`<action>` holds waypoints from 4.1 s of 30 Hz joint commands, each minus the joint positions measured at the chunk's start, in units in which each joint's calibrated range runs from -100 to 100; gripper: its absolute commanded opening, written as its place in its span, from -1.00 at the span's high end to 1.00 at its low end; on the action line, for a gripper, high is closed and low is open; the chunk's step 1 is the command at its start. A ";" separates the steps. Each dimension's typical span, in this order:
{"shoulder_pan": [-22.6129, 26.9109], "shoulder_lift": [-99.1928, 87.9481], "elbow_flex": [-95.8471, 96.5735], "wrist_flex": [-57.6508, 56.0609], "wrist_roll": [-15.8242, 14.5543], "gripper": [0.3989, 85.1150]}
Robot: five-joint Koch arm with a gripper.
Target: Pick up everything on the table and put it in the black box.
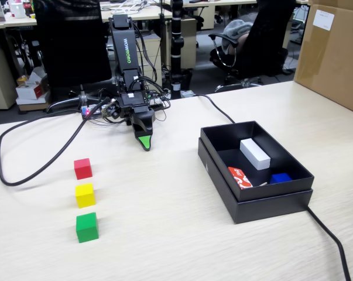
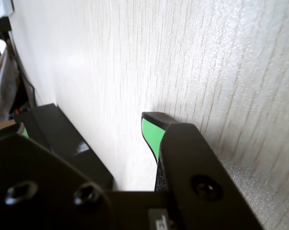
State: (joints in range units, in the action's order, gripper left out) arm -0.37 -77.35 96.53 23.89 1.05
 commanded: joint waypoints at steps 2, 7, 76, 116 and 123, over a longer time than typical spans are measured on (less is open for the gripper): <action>0.00 0.87 -0.34 1.99 0.15 -0.13; 0.00 0.87 -0.34 1.90 0.15 -0.13; -13.33 10.74 -56.82 -76.72 7.72 -0.01; -21.05 74.31 -109.86 -98.31 12.26 -0.04; -20.95 79.81 -110.13 -97.97 12.41 -0.04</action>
State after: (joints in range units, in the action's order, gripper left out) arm -21.27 2.01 -11.46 -72.90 13.36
